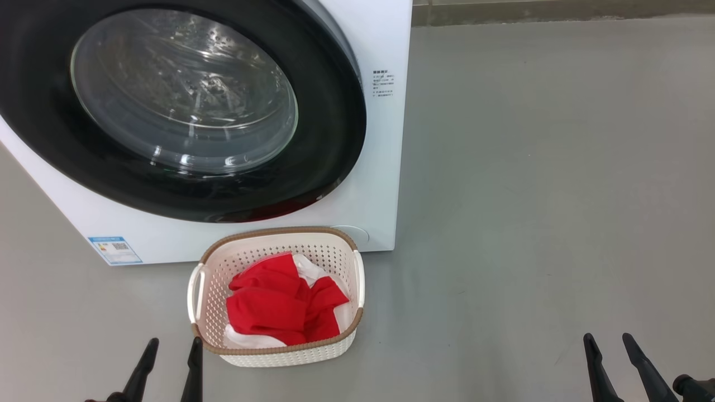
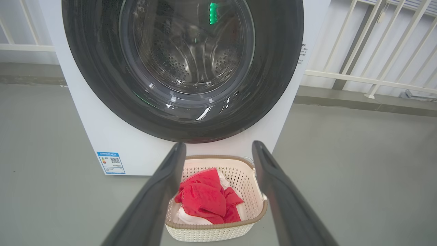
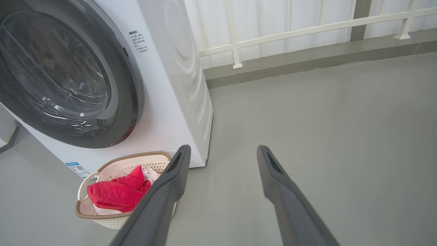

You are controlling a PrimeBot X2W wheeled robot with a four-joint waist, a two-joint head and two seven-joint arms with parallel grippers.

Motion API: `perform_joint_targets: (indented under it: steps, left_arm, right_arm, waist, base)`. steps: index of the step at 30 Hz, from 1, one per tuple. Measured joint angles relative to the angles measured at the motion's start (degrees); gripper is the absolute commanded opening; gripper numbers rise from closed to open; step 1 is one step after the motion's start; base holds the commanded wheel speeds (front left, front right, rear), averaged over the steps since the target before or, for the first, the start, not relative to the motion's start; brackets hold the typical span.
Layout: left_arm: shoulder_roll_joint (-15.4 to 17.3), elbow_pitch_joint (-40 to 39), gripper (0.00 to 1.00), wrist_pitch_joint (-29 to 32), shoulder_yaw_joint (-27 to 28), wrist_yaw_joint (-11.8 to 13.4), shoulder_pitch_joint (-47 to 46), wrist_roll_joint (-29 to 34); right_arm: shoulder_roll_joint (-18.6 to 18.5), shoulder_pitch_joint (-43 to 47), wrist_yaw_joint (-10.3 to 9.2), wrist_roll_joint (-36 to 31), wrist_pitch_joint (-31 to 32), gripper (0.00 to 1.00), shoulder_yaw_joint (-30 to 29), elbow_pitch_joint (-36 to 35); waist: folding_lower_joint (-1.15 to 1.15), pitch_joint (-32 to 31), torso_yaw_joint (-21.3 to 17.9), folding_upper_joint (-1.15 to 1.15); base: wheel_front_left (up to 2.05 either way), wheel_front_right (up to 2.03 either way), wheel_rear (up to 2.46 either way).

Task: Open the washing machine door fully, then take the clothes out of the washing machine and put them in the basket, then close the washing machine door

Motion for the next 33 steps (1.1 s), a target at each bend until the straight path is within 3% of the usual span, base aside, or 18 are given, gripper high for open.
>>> perform_joint_targets:
  steps: [12, 13, 22, 33]
  left_arm:
    - [0.0, 0.1, 1.00, 0.0, 0.0, 0.0, 0.0, 0.0]
    - [0.0, 0.1, 0.00, 0.0, -0.1, 0.0, 0.0, 0.0]
    - [-2.4, 5.5, 0.00, 0.9, -0.9, 0.1, 0.3, -0.5]
    - [-2.5, 5.5, 0.00, 2.4, -0.8, 0.1, 0.2, -7.2]
  right_arm:
    - [0.2, 0.0, -0.01, 0.0, 0.0, 1.00, 0.3, 0.0]
    - [0.2, 0.0, 0.00, 0.0, 0.0, 0.00, 0.4, 0.0]
    - [2.8, 0.2, 0.00, 0.3, 0.2, 0.00, 1.3, 5.3]
    - [2.8, 0.0, 0.00, 6.5, 2.1, 0.00, 1.2, 5.3]
  waist:
    - [0.00, 0.3, 0.1, 0.00]
    - [0.00, 0.3, 0.1, 0.00]
    - [0.00, 0.3, 0.1, 0.00]
    - [0.01, 0.1, 0.0, 0.00]
  base:
    - [0.00, 0.00, 0.00]
    - [0.00, 0.00, 0.00]
    - [0.00, 0.00, 0.00]
    - [0.00, 0.00, 0.00]
